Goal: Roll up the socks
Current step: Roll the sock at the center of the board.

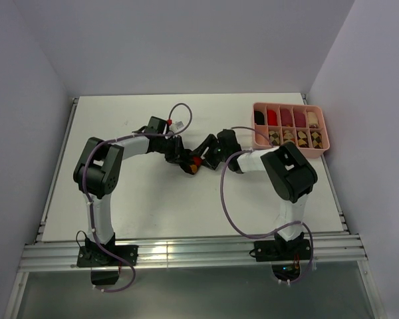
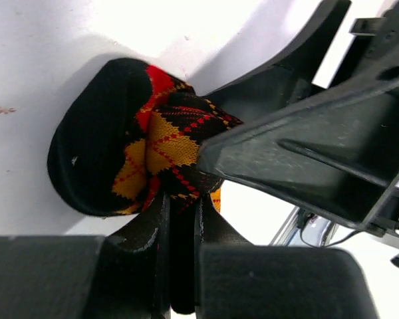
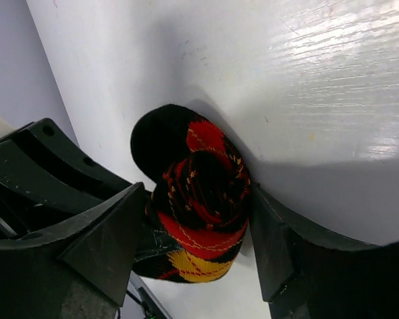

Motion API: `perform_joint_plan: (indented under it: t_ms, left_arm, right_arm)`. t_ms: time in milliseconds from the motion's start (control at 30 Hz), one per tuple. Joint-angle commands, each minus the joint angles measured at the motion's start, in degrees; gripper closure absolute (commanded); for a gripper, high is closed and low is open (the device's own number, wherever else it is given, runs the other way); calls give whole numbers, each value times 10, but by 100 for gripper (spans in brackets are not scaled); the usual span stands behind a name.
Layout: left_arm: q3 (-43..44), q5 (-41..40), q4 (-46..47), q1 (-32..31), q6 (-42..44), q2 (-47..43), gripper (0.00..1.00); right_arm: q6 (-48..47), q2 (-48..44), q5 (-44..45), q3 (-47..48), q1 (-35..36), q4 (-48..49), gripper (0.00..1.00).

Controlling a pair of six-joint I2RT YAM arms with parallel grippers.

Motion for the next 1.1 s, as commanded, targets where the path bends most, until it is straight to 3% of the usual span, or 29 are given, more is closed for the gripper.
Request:
perform_joint_plan:
  t_ms: [0,100,233,267,333,367,533,700,733,833,933,1067]
  left_arm:
    - [-23,34,34,-4,-18,14,89]
    - [-32,54,60,-4,-38,16,88]
    - [-50,69,109,-4,-60,14,87]
    - [-59,74,118,-4,-64,13,83]
    - [-73,70,125,-4,-77,-1,76]
    - [-89,61,149,-4,-78,-9,66]
    - [-141,-61,137,-5,-69,-105,45]
    - [-201,-263,101,-35,-35,-253,38]
    - [-216,-360,103,-66,-17,-275,37]
    - [-232,-537,113,-161,17,-338,36]
    - [-222,-654,123,-245,63,-347,35]
    - [-190,-728,123,-317,101,-301,36]
  right_arm:
    - [-10,20,0,16,8,-15,31]
    - [-17,25,-14,15,12,-22,40]
    - [-25,20,-26,0,12,-35,65]
    - [-36,20,-28,4,11,-47,83]
    - [-51,15,-22,10,12,-90,97]
    - [-68,10,-18,17,12,-105,100]
    - [-113,-14,3,42,11,-202,100]
    - [-142,-28,18,78,11,-291,100]
    - [-151,-29,19,90,12,-312,100]
    - [-163,-27,21,113,12,-356,100]
    - [-170,-23,18,131,12,-385,100]
    - [-173,-18,9,143,12,-402,100]
